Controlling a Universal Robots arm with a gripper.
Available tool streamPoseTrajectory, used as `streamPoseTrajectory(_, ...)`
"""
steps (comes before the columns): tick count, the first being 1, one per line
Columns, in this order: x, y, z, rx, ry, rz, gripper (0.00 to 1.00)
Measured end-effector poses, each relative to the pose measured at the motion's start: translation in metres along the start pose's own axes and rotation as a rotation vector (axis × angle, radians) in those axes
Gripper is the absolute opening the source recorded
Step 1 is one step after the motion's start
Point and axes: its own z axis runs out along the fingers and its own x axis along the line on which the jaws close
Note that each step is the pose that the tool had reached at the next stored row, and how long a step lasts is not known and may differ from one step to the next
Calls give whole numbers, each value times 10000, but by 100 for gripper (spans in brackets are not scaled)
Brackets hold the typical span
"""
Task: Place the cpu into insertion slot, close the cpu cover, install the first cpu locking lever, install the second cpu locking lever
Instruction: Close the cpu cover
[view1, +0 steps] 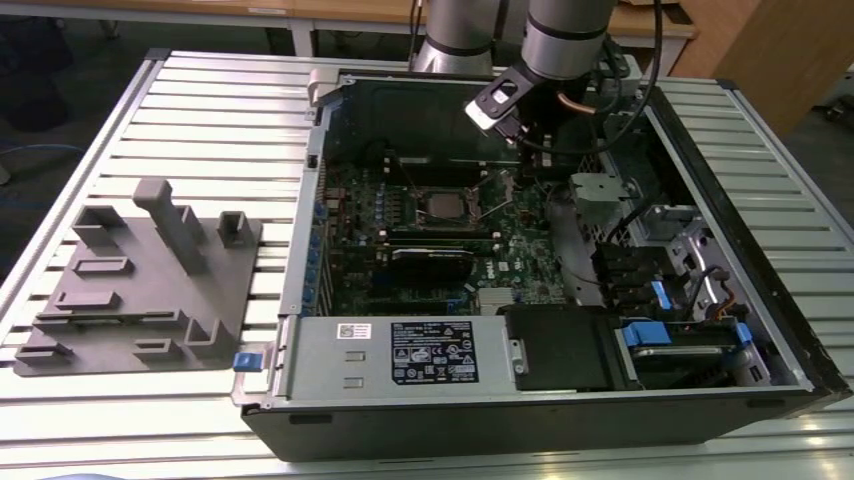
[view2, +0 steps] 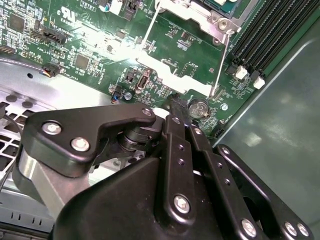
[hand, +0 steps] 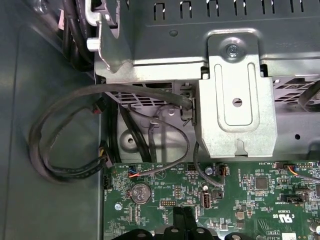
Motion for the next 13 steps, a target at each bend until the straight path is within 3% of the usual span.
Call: streamPoseTrajectory(13,-13,-33,-3,1,-2,-1,11)
